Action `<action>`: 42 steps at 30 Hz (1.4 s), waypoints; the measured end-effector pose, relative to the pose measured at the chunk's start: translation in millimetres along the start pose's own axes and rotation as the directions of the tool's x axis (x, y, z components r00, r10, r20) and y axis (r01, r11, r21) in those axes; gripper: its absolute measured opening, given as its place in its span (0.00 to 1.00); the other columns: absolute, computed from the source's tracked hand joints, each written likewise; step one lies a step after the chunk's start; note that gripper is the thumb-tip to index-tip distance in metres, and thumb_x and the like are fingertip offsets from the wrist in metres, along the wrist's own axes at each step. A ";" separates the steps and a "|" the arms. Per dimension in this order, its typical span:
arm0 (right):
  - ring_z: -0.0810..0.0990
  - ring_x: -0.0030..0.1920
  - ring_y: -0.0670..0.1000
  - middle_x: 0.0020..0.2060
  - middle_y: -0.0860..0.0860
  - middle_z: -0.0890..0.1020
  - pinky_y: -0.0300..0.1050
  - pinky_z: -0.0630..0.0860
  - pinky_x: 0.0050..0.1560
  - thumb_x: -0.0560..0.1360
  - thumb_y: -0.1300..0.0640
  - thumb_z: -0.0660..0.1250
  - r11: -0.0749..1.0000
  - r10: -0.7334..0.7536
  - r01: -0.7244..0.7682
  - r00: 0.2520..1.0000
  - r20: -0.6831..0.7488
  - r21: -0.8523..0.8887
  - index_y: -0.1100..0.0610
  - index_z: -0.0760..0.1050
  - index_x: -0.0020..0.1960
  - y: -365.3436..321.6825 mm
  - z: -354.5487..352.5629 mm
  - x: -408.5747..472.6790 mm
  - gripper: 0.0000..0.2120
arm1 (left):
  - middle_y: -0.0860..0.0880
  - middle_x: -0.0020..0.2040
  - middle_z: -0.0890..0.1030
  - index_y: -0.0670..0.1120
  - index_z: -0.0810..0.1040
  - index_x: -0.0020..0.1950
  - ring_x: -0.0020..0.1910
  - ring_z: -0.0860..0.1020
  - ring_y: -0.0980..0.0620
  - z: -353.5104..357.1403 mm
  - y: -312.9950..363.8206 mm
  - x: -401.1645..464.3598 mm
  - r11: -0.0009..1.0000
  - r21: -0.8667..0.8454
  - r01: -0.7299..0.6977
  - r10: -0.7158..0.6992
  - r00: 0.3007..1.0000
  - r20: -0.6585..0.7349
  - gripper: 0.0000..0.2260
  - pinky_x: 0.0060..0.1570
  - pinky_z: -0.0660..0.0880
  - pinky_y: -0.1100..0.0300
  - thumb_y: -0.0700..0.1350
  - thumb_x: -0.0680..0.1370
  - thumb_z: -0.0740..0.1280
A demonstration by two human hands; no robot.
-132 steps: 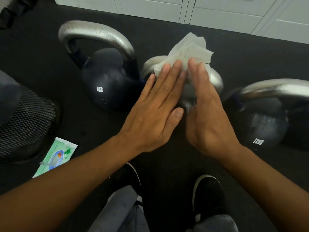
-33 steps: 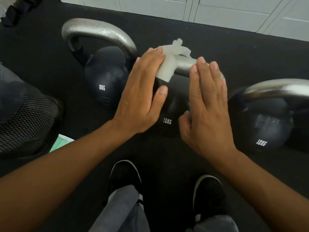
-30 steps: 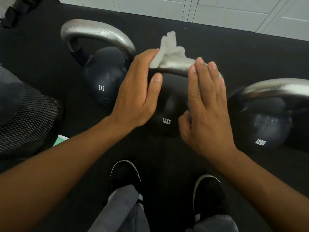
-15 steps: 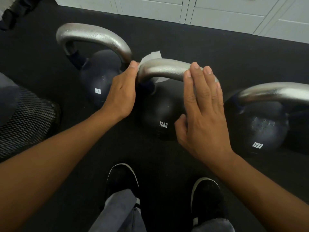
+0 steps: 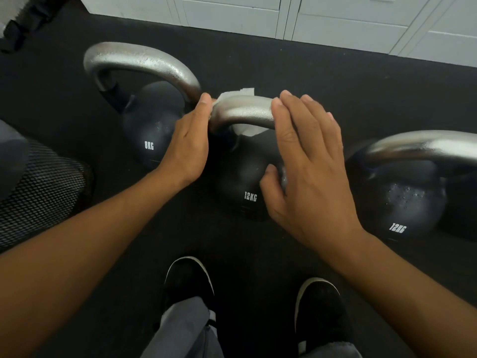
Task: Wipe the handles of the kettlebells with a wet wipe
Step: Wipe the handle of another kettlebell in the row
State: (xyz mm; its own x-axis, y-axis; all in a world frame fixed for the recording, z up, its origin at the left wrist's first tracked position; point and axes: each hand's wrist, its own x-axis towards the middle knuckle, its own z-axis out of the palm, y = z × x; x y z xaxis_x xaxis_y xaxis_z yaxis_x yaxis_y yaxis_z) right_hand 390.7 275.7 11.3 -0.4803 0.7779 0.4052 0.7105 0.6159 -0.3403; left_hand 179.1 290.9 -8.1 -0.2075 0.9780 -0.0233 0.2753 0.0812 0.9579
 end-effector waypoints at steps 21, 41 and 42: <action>0.60 0.81 0.61 0.80 0.60 0.65 0.59 0.56 0.82 0.73 0.65 0.64 0.999 -0.024 0.023 0.999 -0.036 -0.031 0.65 0.62 0.81 6.6 2.0 -2.3 0.36 | 0.45 0.62 0.77 0.62 0.73 0.61 0.60 0.78 0.53 -1.6 2.8 9.2 0.988 0.096 0.119 -0.120 0.993 0.002 0.22 0.71 0.70 0.60 0.65 0.77 0.46; 0.60 0.81 0.62 0.80 0.61 0.65 0.59 0.56 0.82 0.73 0.64 0.64 0.999 -0.036 0.034 0.998 -0.052 -0.035 0.66 0.62 0.81 9.7 2.9 -4.0 0.36 | 0.51 0.47 0.86 0.55 0.84 0.56 0.51 0.82 0.51 -1.2 34.6 11.6 0.972 0.178 -0.154 0.143 0.987 0.075 0.25 0.54 0.75 0.54 0.52 0.87 0.45; 0.60 0.81 0.62 0.80 0.61 0.65 0.59 0.56 0.82 0.73 0.64 0.64 0.999 -0.035 0.033 0.998 -0.052 -0.032 0.66 0.62 0.81 9.9 2.7 -4.1 0.36 | 0.52 0.46 0.86 0.56 0.84 0.55 0.51 0.82 0.51 -1.6 33.6 11.8 0.966 0.194 -0.169 0.160 0.985 0.064 0.25 0.54 0.75 0.54 0.52 0.87 0.45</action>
State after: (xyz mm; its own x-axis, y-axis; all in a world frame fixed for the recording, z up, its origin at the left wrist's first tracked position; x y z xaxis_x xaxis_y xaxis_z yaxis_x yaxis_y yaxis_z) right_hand 398.3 278.9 4.0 -0.4777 0.7483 0.4603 0.7104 0.6373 -0.2988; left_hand 184.5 304.8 24.3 -0.1000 0.9887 0.1114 0.4828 -0.0497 0.8743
